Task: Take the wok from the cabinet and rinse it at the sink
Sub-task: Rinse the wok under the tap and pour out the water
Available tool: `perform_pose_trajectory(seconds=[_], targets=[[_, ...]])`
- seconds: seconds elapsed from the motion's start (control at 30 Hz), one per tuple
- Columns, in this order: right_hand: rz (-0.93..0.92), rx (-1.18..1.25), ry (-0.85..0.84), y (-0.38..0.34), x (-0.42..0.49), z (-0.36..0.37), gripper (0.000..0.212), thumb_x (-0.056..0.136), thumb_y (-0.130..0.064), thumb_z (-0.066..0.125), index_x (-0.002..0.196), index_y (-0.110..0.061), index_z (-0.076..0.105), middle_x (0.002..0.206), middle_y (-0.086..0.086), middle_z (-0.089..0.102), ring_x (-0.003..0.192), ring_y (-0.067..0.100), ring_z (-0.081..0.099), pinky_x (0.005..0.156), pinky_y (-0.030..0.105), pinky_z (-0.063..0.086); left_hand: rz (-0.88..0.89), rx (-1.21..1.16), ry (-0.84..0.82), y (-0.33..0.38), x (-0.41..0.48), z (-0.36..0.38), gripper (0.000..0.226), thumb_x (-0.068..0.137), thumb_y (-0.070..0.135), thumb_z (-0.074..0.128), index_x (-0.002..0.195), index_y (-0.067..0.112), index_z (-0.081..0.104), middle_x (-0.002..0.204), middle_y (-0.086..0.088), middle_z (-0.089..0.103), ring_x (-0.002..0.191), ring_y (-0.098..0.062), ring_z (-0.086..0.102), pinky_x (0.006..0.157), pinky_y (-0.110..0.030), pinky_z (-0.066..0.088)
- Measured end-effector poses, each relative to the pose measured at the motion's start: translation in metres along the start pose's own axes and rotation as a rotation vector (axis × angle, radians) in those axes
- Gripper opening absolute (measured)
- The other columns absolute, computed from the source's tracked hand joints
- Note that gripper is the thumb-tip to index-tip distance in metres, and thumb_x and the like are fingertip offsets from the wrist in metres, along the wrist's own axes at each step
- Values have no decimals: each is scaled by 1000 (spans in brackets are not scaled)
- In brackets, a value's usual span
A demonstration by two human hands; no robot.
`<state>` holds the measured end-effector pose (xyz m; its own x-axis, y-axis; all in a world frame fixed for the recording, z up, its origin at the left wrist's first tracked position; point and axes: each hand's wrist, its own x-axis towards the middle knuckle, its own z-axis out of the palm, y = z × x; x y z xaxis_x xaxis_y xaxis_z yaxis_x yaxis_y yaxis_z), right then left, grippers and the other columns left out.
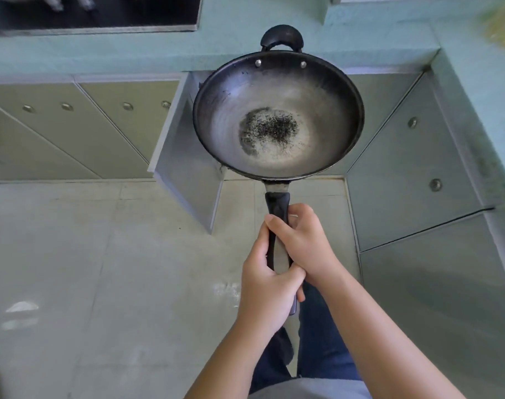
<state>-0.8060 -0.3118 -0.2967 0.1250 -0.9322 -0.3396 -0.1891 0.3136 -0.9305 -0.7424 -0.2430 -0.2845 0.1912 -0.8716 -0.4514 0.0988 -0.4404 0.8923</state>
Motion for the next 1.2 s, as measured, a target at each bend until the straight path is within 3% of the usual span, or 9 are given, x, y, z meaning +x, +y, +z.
perform_pose_trajectory(seconds=[0.1,0.23,0.3,0.37,0.5,0.67,0.8,0.97,1.2], targets=[[-35,13,50,-20,2,-6,19,84,-18,61,85,-5,47,52,-5,48,48,7,45,47,20,39,19,25,-31,17,5,3,71,72,-1,57,132,36,45,50,7,63,31,-13,47,33,-18,38],[-69,38,127,-41,4,-20,19,84,-17,61,78,-13,44,58,0,51,54,11,49,52,24,43,97,31,-111,37,11,11,70,67,3,56,129,34,48,56,11,66,31,-12,49,35,-18,40],[-86,40,174,-49,6,-28,21,84,-19,62,76,-18,42,58,-2,52,50,5,50,48,17,43,137,47,-149,45,15,17,69,64,6,55,128,32,50,58,12,66,31,-10,49,35,-16,40],[-105,28,229,-56,7,-38,23,84,-20,62,74,-19,41,55,-5,48,40,-4,45,40,10,38,165,62,-187,54,17,24,70,61,10,53,127,32,51,58,10,66,30,-10,50,34,-16,39],[-142,0,332,-66,5,-62,36,84,-18,62,61,-19,34,43,-13,38,33,-1,36,36,10,29,197,89,-273,68,18,43,71,61,11,55,128,31,50,68,1,64,34,-10,53,36,-18,41],[-136,11,445,-72,0,-100,40,83,-16,62,58,-17,32,41,-13,32,32,0,34,35,10,27,200,103,-379,83,16,77,63,61,7,53,110,46,56,57,8,66,32,-11,49,34,-18,38],[-130,-1,479,-74,-7,-137,45,85,-13,59,54,-15,27,29,-11,30,29,2,30,33,10,23,183,121,-447,92,13,111,62,62,7,53,108,49,55,59,10,66,32,-11,49,34,-18,38],[-122,22,550,-70,-20,-189,44,84,-11,58,52,-14,28,39,-11,27,34,3,26,35,14,24,176,138,-520,94,3,162,60,62,10,54,112,41,58,61,12,66,32,-12,50,34,-18,38],[-77,76,675,-52,-42,-266,30,84,-15,60,61,-9,41,48,-4,40,37,0,39,40,13,32,198,172,-663,90,-15,237,57,62,11,56,109,42,60,55,13,64,34,-9,49,35,-16,38]])
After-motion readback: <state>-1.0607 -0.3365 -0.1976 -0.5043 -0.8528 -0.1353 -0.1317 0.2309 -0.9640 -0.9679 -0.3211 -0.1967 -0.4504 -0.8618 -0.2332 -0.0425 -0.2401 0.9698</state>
